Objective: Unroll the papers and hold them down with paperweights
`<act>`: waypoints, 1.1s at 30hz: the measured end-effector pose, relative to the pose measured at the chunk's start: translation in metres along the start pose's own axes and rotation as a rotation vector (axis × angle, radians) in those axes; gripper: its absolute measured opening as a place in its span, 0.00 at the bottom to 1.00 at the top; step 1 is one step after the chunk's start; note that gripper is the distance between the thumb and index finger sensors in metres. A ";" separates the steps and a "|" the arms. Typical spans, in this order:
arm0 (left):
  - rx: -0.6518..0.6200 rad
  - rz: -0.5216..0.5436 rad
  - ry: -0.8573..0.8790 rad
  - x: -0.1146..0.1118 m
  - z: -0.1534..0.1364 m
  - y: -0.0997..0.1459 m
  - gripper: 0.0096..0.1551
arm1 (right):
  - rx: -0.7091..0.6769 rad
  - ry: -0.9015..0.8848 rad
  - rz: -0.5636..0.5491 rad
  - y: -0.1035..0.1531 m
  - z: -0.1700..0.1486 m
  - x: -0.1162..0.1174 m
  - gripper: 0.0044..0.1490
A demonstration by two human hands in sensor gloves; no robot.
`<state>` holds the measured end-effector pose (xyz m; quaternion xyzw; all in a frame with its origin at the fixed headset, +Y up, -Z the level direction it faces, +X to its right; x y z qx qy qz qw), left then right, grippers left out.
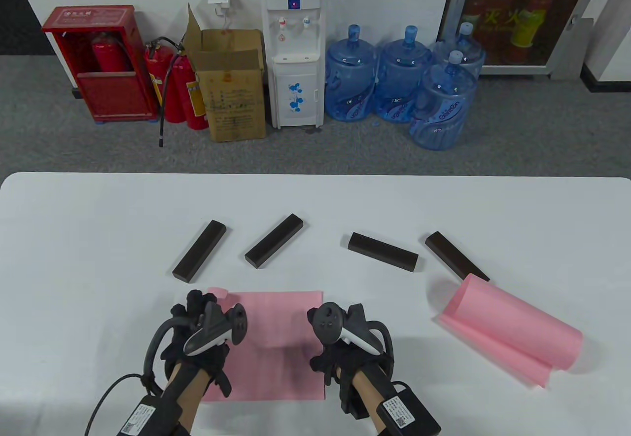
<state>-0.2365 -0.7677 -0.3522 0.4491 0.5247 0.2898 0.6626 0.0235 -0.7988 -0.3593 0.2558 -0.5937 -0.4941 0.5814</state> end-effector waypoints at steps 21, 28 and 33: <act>0.006 -0.044 0.424 -0.057 -0.107 -0.025 0.35 | 0.009 0.017 0.003 -0.001 0.002 -0.002 0.60; -0.001 -0.054 0.443 -0.058 -0.106 -0.023 0.35 | 0.108 -0.162 -0.007 -0.014 -0.022 -0.050 0.51; -0.006 -0.065 0.449 -0.058 -0.106 -0.023 0.35 | 0.265 -0.038 -0.158 -0.034 -0.063 -0.107 0.48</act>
Point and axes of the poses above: the tracker on the back of each hand, its own z axis roughly to the thumb side, its own y axis roughly from the fingertips to the wrist, x = y × z, the point moved 4 cm from there along -y, roughly from the wrist to the fingertips, and after that the axes turned 1 degree about z, right-handed, at the moved point
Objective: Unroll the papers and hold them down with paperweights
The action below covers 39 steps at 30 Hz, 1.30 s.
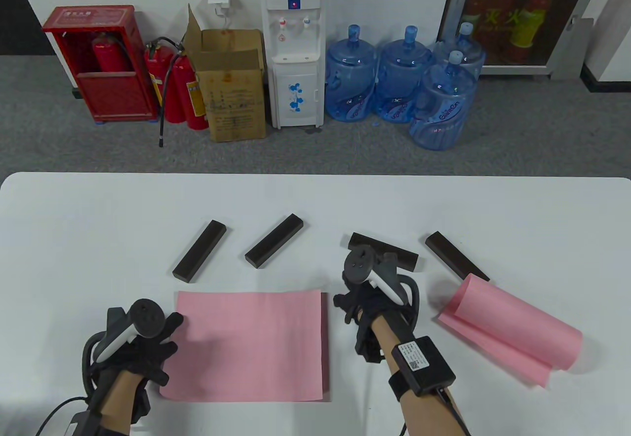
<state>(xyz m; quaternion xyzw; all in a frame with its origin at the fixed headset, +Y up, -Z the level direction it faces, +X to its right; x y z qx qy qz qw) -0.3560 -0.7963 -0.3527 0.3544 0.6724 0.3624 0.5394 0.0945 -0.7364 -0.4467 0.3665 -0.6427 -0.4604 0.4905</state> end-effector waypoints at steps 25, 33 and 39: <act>-0.013 -0.006 0.000 -0.001 0.000 -0.001 0.35 | 0.203 0.422 -0.157 -0.107 -0.015 -0.005 0.51; -0.022 -0.010 0.025 -0.002 -0.001 -0.001 0.35 | 0.080 0.300 -0.225 -0.062 0.014 -0.040 0.54; -0.022 -0.010 0.028 -0.002 -0.001 -0.002 0.35 | -0.008 0.076 -0.209 0.002 0.047 -0.039 0.57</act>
Point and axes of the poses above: the tracker on the back of each hand, its own z axis roughly to the thumb side, its own y axis roughly from the fingertips to the wrist, x = y × z, the point moved 4 cm from there along -y, roughly from the wrist to the fingertips, and after that the axes turned 1 degree about z, right-handed, at the moved point
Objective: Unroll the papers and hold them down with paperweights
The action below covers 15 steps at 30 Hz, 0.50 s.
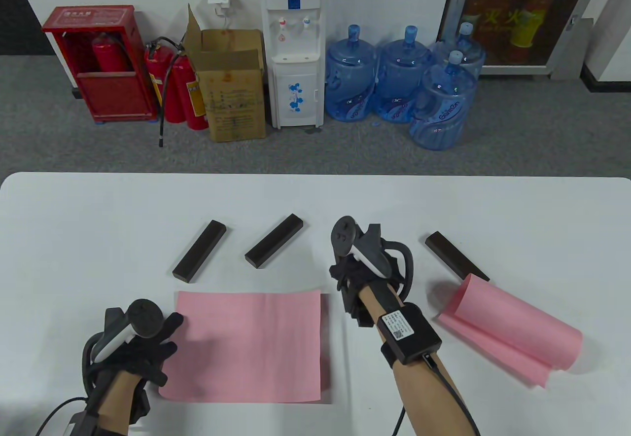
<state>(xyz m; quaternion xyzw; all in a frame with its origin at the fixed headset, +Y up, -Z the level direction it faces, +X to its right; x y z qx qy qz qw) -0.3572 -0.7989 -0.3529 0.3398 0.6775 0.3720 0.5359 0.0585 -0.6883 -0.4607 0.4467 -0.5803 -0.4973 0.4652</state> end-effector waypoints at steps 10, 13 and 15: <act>0.000 0.001 0.009 -0.001 -0.001 0.000 0.35 | -0.024 -0.079 0.100 0.062 0.046 0.047 0.57; -0.001 0.000 0.016 -0.001 -0.001 0.000 0.35 | -0.011 -0.024 0.118 0.066 0.053 0.067 0.57; -0.002 -0.001 0.018 -0.001 -0.001 0.000 0.35 | 0.005 0.029 0.134 0.067 0.055 0.079 0.56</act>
Point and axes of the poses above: the tracker on the back of each hand, its own z axis roughly to the thumb side, its own y axis roughly from the fingertips to the wrist, x = y × z, the point moved 4 cm from there along -y, roughly from the wrist to the fingertips, and after that the axes turned 1 degree about z, right-handed, at the moved point
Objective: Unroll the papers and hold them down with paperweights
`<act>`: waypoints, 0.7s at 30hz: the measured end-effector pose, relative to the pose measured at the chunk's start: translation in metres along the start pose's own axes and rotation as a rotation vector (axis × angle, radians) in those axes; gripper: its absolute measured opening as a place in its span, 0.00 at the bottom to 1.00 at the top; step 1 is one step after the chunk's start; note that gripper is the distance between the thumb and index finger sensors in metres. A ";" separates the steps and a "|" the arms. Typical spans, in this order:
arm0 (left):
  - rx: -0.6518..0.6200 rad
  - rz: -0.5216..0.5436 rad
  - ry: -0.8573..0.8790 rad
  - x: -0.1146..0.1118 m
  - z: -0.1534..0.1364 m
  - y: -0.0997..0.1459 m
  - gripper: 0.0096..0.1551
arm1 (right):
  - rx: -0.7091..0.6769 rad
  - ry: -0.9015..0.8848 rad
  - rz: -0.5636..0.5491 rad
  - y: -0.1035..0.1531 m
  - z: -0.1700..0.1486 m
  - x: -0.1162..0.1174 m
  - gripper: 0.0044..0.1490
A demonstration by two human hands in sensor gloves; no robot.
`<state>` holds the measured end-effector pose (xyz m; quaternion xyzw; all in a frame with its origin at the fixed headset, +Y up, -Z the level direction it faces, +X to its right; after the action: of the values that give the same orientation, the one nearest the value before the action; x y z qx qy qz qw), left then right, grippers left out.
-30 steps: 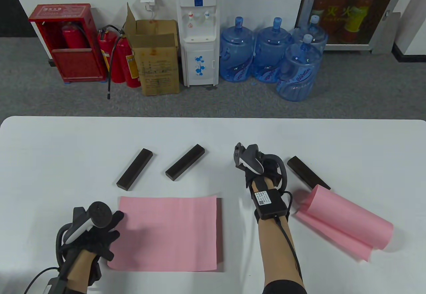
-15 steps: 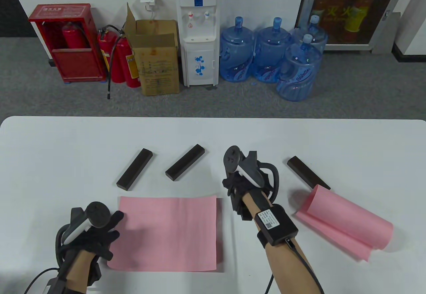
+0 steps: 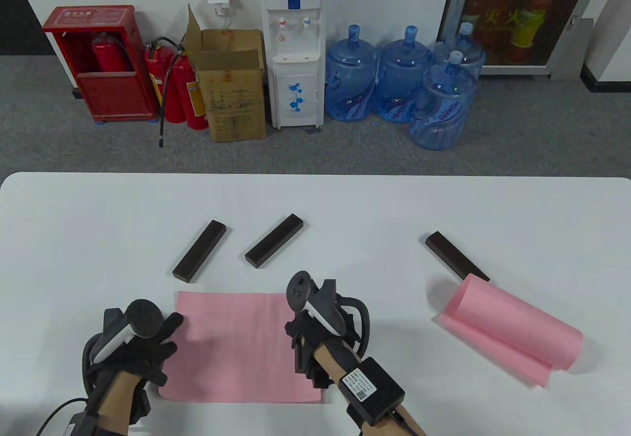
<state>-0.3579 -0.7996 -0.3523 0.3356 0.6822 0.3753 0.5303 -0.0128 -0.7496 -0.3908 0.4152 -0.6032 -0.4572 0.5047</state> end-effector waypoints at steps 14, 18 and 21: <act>-0.003 -0.001 0.006 0.000 -0.001 0.000 0.35 | 0.019 0.170 0.038 0.000 0.005 0.020 0.58; -0.005 -0.003 0.013 -0.001 -0.001 0.000 0.35 | 0.054 -0.018 0.005 -0.001 -0.034 -0.005 0.61; -0.005 -0.003 0.013 -0.001 -0.001 0.000 0.35 | 0.086 -0.059 -0.032 -0.003 -0.076 -0.023 0.58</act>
<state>-0.3590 -0.8005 -0.3519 0.3307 0.6853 0.3783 0.5271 0.0657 -0.7381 -0.3930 0.4322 -0.6302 -0.4509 0.4612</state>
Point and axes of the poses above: the tracker on the back of each hand, its own z axis roughly to the thumb side, its own y axis roughly from the fingertips to the wrist, x = y × z, the point moved 4 cm from there along -y, roughly from the wrist to the fingertips, and after that the axes turned 1 degree about z, right-handed, at the moved point
